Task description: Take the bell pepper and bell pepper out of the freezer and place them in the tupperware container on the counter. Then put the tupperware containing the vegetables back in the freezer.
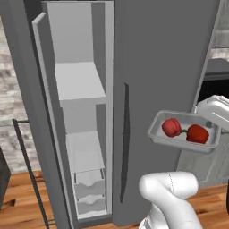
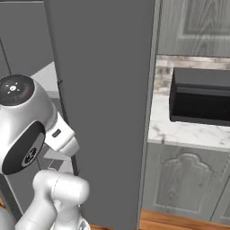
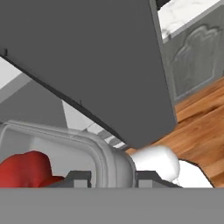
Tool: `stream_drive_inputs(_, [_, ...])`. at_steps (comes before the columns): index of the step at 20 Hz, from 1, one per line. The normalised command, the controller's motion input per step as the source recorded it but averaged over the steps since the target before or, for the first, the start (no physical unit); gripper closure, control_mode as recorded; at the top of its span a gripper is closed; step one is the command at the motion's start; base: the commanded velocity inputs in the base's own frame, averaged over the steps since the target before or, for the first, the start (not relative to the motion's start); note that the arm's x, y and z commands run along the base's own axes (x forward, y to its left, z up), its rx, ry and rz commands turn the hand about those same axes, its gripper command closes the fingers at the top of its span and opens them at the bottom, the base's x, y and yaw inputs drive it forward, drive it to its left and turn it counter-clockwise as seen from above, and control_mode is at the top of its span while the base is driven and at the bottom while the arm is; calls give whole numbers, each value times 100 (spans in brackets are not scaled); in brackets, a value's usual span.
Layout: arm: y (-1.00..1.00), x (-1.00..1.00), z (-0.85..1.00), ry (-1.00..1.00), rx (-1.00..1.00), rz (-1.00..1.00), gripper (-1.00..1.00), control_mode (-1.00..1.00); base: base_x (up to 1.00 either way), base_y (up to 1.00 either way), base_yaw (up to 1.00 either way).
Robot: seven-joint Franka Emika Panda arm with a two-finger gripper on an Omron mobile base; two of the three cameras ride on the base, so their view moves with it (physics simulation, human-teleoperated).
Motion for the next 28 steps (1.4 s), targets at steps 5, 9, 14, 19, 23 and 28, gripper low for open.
stream_drive_inputs(5, [0,0,0,0,0,0,100,100,35,40,0])
stream_drive_inputs(9, [0,0,0,0,0,0,100,100,3,65,1])
stream_drive_inputs(14, [35,0,2,0,2,0,100,-100,0,0,0])
stream_drive_inputs(19, [6,25,9,0,17,-3,100,-100,0,0,0])
stream_drive_inputs(23, [19,22,12,0,25,-9,100,-100,0,0,0])
stream_drive_inputs(28, [52,4,3,-1,18,-17,100,-100,0,0,0])
